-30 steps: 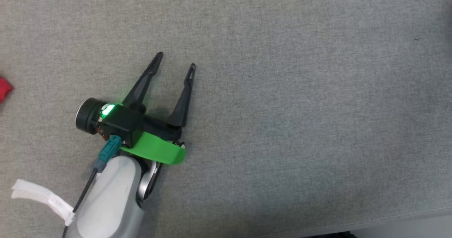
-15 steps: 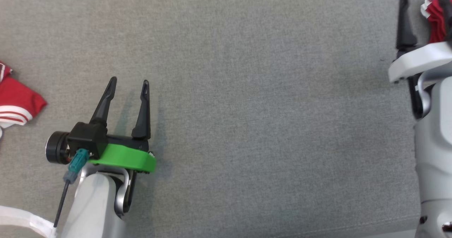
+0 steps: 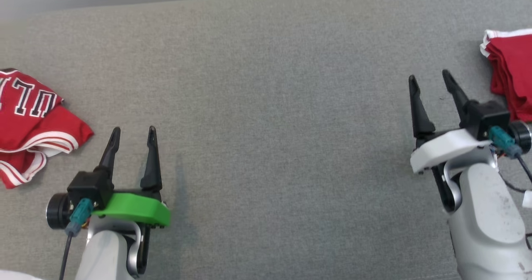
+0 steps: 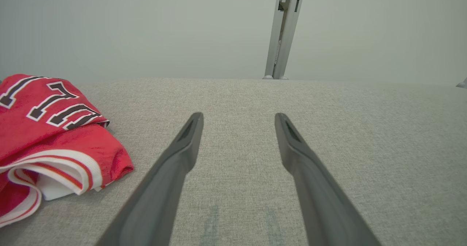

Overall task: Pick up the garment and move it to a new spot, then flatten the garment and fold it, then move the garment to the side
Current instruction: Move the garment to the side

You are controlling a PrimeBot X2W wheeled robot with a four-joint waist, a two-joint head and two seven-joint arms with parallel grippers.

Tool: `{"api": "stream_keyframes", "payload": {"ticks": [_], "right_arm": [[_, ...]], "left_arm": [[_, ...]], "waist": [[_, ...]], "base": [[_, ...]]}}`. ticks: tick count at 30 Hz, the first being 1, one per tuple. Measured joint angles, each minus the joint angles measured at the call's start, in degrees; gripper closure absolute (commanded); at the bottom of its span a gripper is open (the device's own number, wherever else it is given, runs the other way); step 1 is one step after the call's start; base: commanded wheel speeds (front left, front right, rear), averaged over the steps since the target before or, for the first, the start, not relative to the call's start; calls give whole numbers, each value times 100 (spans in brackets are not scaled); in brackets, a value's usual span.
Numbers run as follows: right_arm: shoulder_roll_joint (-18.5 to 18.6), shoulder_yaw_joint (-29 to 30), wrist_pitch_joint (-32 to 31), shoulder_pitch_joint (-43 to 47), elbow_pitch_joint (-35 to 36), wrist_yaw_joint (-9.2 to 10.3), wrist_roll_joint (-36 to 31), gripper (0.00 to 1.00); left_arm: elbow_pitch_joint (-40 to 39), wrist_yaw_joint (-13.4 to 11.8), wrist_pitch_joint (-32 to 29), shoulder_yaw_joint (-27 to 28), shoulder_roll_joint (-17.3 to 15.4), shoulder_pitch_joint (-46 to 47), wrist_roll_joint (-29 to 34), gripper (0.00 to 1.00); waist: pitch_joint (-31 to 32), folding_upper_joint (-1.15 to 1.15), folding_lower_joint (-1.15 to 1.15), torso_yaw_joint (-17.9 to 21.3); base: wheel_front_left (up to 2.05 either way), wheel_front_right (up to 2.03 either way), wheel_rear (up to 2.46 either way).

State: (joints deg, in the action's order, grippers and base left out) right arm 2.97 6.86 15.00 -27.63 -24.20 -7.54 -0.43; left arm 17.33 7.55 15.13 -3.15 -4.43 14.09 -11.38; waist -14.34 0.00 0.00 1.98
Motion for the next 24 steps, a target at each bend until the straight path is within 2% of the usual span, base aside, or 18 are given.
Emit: {"api": "stream_keyframes", "payload": {"ticks": [10,24], "right_arm": [[-16,-383,0,955,310,0,765,0],[-14,-750,0,1839,399,0,1021,0]], "left_arm": [[137,0,0,189,82,-598,43,0],[-94,0,0,299,146,-1357,78,0]], "waist": [[560,0,0,-83],[1168,0,0,-78]], "base": [[0,0,0],[0,0,0]]}}
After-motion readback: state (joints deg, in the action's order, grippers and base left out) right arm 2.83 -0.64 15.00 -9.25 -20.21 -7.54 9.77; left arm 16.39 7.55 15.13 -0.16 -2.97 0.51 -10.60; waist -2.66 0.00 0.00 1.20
